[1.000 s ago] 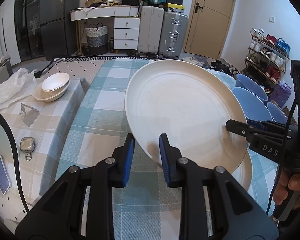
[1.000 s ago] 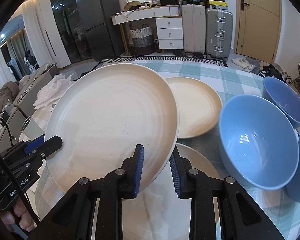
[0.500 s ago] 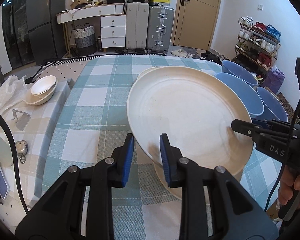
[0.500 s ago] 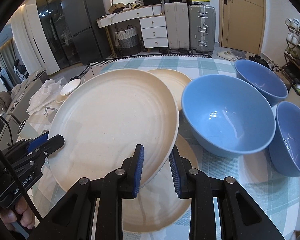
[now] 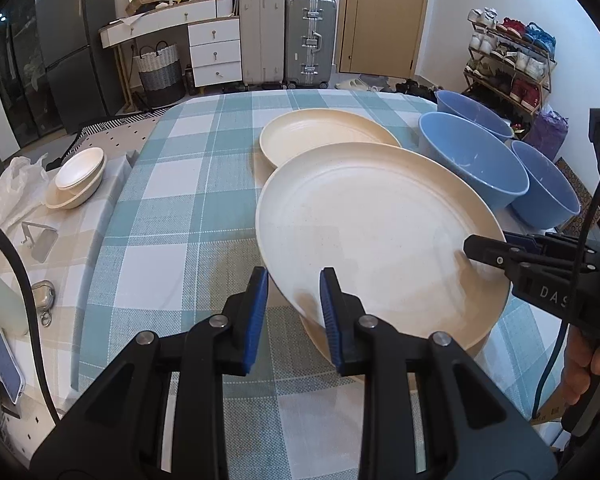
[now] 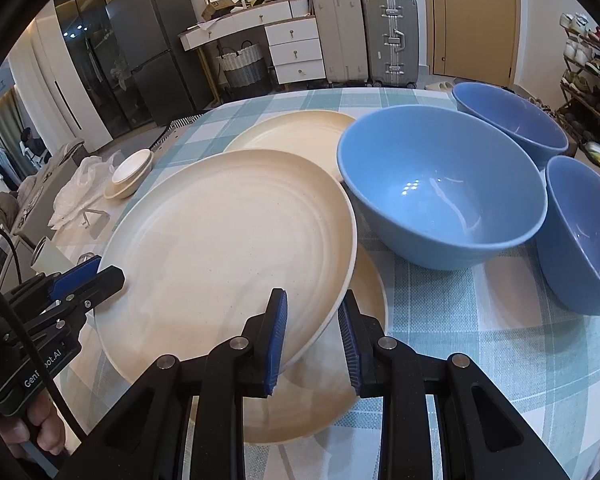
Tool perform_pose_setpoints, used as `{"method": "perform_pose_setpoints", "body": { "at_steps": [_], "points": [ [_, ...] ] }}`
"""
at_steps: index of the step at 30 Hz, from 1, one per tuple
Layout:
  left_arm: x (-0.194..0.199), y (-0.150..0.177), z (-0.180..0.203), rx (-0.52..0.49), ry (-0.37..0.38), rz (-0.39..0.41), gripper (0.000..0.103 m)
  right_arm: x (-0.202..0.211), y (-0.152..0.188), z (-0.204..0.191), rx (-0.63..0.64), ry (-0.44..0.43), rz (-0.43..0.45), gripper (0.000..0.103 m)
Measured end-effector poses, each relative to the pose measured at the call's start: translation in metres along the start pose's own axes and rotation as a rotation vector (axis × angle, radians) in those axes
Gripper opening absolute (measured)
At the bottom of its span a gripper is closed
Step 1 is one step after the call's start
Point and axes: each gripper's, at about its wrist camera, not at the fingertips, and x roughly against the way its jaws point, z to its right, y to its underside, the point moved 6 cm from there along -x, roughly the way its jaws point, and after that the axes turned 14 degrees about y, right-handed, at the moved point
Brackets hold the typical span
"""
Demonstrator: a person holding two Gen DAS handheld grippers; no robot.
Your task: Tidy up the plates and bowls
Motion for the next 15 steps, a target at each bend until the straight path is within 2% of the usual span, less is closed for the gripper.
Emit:
{"method": "perform_pose_setpoints", "body": {
  "at_steps": [15],
  "points": [
    [-0.023, 0.012, 0.008, -0.048, -0.01, -0.054, 0.024, -0.019, 0.022, 0.012, -0.009, 0.044, -0.042, 0.027]
  ]
}}
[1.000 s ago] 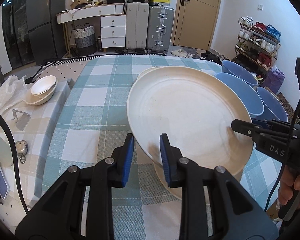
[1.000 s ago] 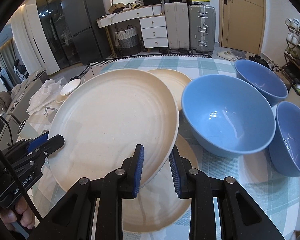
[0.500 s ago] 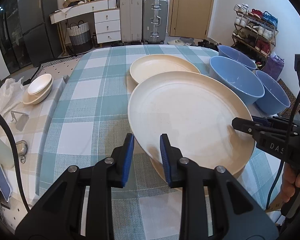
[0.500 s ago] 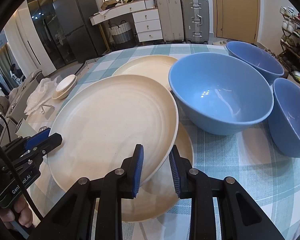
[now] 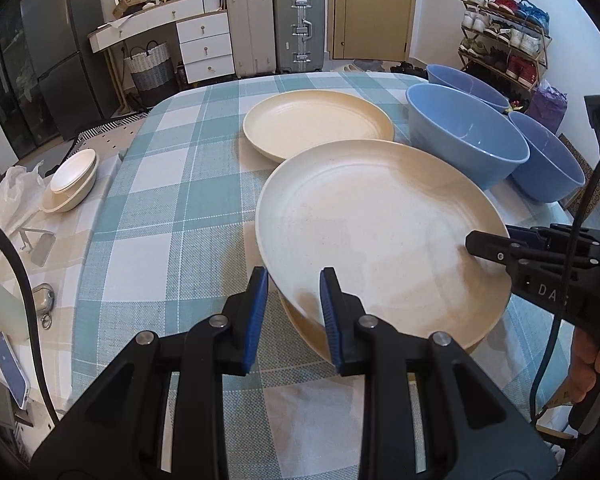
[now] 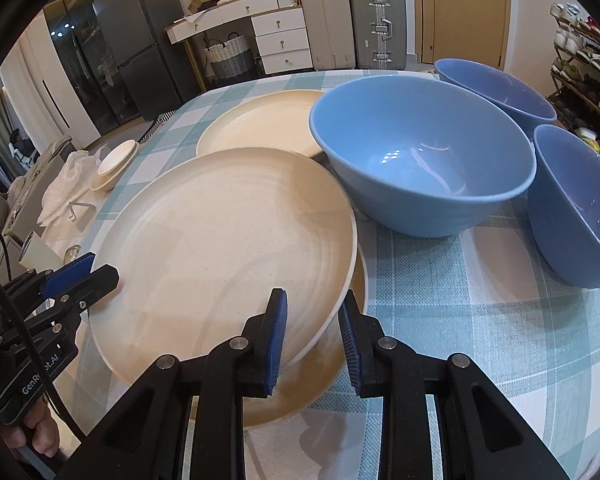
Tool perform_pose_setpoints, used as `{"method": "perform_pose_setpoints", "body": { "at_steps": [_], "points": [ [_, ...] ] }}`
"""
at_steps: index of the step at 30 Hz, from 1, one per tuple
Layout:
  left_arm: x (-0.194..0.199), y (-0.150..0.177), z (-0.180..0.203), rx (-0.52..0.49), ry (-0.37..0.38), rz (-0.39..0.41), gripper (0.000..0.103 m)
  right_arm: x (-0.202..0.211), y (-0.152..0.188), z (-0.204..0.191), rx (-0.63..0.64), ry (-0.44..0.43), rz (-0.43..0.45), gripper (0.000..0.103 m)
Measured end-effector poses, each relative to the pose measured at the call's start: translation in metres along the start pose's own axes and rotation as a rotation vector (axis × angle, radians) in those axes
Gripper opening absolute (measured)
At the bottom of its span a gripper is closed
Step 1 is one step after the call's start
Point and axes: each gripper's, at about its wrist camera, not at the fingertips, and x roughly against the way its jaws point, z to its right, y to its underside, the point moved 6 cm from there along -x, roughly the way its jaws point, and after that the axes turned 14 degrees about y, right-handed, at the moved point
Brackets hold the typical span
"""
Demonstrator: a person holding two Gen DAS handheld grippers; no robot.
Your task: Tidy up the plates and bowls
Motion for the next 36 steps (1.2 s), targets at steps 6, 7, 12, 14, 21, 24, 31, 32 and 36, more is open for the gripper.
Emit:
{"method": "perform_pose_setpoints", "body": {
  "at_steps": [6, 7, 12, 14, 21, 24, 31, 32, 36],
  "points": [
    [-0.009, 0.005, -0.001, -0.015, -0.019, -0.023, 0.024, -0.006, 0.008, -0.005, 0.019, 0.026, -0.012, 0.027],
    [-0.011, 0.005, -0.001, -0.016, -0.019, -0.027, 0.024, -0.006, 0.009, -0.007, 0.023, 0.034, -0.008, 0.027],
    [-0.016, 0.009, -0.002, -0.029, -0.03, -0.051, 0.024, -0.002, 0.009, -0.01, 0.036, 0.057, 0.003, 0.027],
    [-0.019, 0.01, -0.002, -0.038, -0.039, -0.061, 0.024, -0.001, 0.01, -0.012, 0.038, 0.06, 0.005, 0.027],
    [-0.022, 0.017, -0.001, -0.052, -0.046, -0.099, 0.024, 0.003, 0.014, -0.016, 0.062, 0.089, 0.017, 0.028],
    [-0.025, 0.019, 0.002, -0.065, -0.045, -0.115, 0.024, 0.004, 0.016, -0.015, 0.063, 0.103, 0.016, 0.029],
    [-0.031, 0.025, 0.007, -0.084, -0.033, -0.145, 0.024, 0.002, 0.024, -0.013, 0.074, 0.134, 0.01, 0.031],
    [-0.031, 0.025, 0.009, -0.089, -0.024, -0.143, 0.024, 0.001, 0.026, -0.015, 0.082, 0.14, 0.01, 0.032],
    [-0.032, 0.024, 0.01, -0.099, -0.026, -0.137, 0.024, -0.001, 0.032, -0.016, 0.091, 0.147, 0.019, 0.033]
  ]
}}
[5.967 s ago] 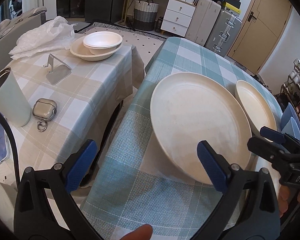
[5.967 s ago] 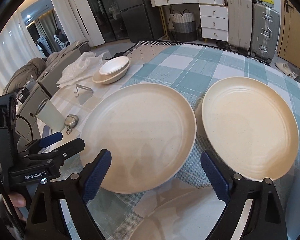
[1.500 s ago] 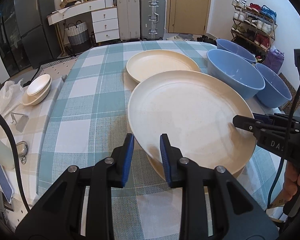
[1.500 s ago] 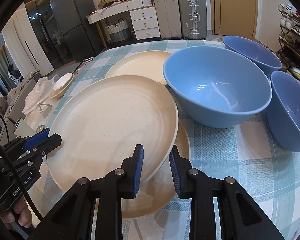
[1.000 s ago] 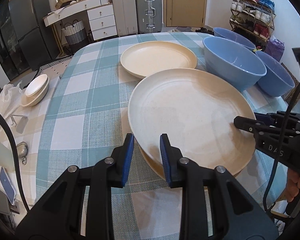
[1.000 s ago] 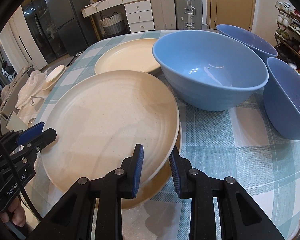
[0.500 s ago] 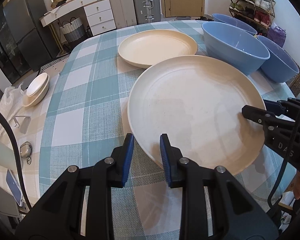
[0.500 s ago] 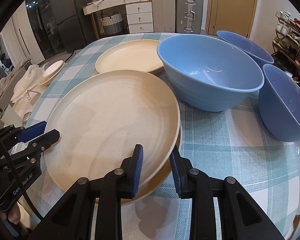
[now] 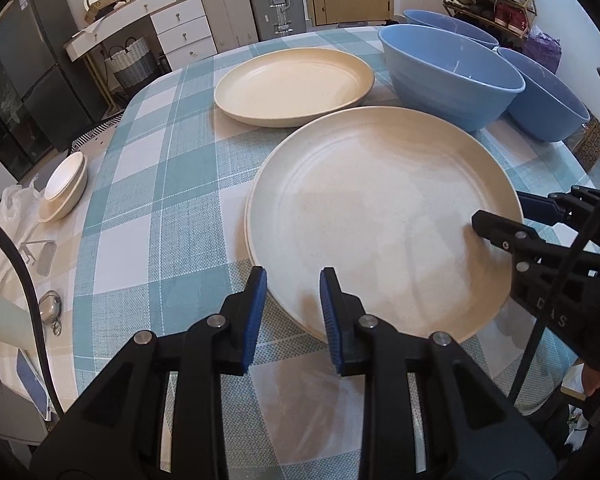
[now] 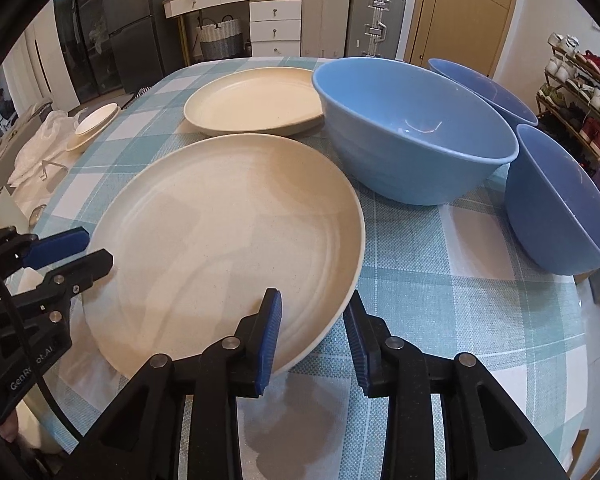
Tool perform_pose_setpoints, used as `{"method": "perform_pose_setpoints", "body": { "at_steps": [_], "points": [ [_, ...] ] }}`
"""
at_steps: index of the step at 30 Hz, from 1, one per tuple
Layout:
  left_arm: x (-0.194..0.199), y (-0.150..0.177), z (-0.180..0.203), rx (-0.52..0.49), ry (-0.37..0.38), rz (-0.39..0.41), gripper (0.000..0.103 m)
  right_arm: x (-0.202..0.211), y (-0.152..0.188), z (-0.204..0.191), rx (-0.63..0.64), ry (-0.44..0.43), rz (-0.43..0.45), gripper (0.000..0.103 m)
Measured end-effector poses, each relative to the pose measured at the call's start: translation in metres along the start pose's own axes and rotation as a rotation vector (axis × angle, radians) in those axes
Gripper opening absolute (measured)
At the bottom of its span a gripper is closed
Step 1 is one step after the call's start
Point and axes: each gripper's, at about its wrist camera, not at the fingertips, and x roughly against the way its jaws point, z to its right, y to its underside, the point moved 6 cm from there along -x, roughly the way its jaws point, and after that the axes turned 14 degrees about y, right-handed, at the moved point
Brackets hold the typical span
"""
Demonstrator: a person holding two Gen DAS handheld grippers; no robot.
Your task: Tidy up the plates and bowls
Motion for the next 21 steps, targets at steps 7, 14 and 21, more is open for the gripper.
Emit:
{"method": "perform_pose_setpoints", "body": {
  "at_steps": [7, 14, 21],
  "points": [
    [0.0, -0.001, -0.004, 0.031, 0.025, 0.011, 0.035, 0.005, 0.0, 0.008, -0.015, -0.06, 0.007, 0.047],
    [0.016, -0.008, -0.007, 0.08, 0.075, 0.072, 0.075, 0.028, -0.016, 0.025, -0.061, -0.136, 0.081, 0.085],
    [0.043, -0.02, -0.019, 0.157, 0.095, 0.155, 0.08, 0.046, -0.035, 0.042, -0.069, -0.167, 0.139, 0.098]
  ]
}}
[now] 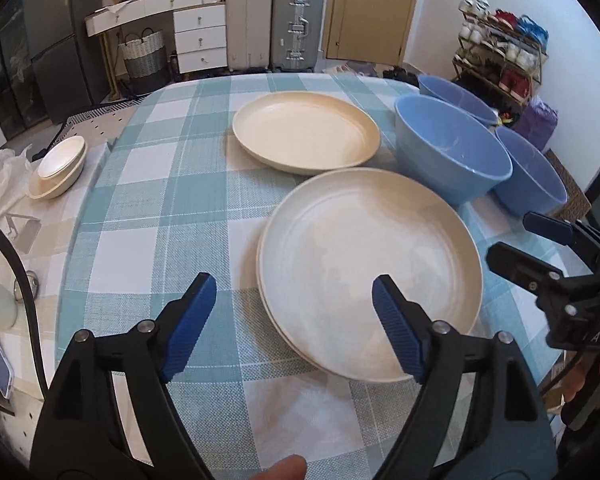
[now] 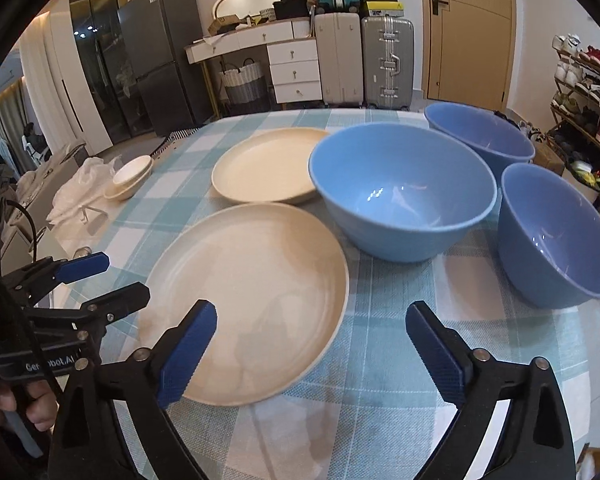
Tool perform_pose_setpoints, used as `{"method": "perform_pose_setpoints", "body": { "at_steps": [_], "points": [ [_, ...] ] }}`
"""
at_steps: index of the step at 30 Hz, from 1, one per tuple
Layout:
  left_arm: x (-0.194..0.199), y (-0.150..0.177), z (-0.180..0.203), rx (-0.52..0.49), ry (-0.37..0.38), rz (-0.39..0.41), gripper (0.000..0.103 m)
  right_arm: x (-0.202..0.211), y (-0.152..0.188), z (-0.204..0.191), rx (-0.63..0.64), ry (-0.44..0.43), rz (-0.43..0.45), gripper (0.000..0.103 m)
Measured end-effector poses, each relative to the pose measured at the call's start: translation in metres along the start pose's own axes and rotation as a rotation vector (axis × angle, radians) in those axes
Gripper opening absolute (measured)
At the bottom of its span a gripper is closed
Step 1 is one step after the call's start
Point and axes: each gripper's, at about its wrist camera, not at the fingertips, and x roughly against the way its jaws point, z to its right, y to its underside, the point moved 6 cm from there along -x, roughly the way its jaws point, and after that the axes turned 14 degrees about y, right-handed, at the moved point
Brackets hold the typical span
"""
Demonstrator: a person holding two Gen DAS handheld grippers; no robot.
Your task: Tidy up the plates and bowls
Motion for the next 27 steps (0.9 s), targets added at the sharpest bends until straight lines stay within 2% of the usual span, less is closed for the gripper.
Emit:
{"method": "perform_pose_setpoints", "body": {
  "at_steps": [2, 5, 6, 7, 8, 16, 21, 27],
  "points": [
    [0.005, -0.005, -0.004, 0.006, -0.019, 0.014, 0.082, 0.005, -0.008, 0.006, -0.002, -0.006, 0.016, 0.102],
    [0.013, -0.011, -0.009, 0.017, -0.035, 0.031, 0.086, 0.012, -0.02, 0.011, 0.001, -0.024, 0.035, 0.102],
    [0.015, -0.013, -0.009, 0.021, -0.036, 0.037, 0.09, 0.015, -0.023, 0.012, 0.002, -0.033, 0.038, 0.102],
    [0.017, -0.015, -0.01, 0.024, -0.036, 0.042, 0.099, 0.018, -0.027, 0.013, 0.006, -0.044, 0.048, 0.102],
    [0.02, -0.017, -0.01, 0.025, -0.037, 0.048, 0.101, 0.021, -0.033, 0.015, 0.013, -0.049, 0.06, 0.102],
    [0.029, -0.046, -0.017, 0.043, -0.079, 0.088, 0.101, 0.033, -0.067, 0.026, 0.003, -0.114, 0.098, 0.102],
    [0.035, -0.067, -0.02, 0.051, -0.098, 0.127, 0.101, 0.033, -0.088, 0.027, 0.022, -0.126, 0.115, 0.102],
    [0.037, -0.092, -0.026, 0.044, -0.131, 0.14, 0.101, 0.032, -0.113, 0.025, 0.034, -0.134, 0.132, 0.102]
  ]
}}
